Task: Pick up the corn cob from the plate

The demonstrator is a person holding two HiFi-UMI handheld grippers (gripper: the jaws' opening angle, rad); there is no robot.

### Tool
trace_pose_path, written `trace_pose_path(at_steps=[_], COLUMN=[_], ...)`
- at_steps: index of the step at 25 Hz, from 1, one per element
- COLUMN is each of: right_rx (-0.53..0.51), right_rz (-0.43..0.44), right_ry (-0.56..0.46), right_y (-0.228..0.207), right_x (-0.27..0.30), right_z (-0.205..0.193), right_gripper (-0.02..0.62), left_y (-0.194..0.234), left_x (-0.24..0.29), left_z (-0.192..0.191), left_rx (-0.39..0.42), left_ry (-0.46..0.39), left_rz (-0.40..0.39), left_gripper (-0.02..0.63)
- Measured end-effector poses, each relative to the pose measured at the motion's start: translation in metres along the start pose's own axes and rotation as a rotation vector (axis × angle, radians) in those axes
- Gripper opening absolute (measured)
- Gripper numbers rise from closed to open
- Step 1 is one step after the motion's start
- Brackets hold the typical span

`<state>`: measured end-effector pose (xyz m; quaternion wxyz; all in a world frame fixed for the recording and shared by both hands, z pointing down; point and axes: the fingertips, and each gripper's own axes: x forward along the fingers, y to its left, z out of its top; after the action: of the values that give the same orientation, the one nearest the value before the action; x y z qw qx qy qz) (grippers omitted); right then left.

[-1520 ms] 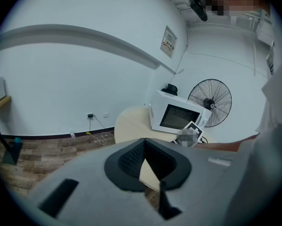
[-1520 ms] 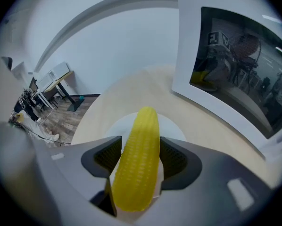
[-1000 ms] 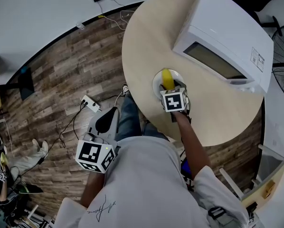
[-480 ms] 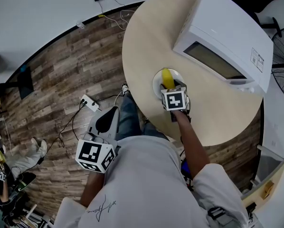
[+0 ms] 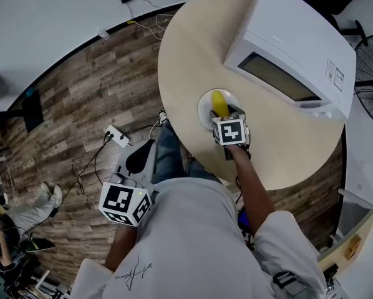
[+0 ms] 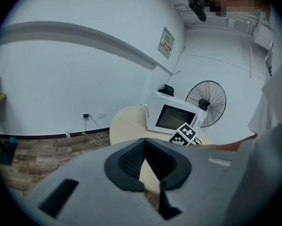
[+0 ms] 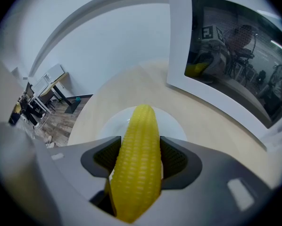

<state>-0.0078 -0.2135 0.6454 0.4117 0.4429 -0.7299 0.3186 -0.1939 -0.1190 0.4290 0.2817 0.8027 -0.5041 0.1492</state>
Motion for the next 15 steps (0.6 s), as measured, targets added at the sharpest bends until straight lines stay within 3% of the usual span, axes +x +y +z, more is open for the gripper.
trace_pose_path(at_steps=[15], right_rx=[-0.002], right_rz=[0.014], right_ry=[-0.024], right_y=[-0.003], right_x=[-0.009], right_z=[0.001], right_gripper=[0.27], left_y=[-0.011], left_x=[0.002], left_z=[0.0], left_rx=[0.007], left_ry=[-0.01], left_rz=[-0.004], left_gripper=[-0.003])
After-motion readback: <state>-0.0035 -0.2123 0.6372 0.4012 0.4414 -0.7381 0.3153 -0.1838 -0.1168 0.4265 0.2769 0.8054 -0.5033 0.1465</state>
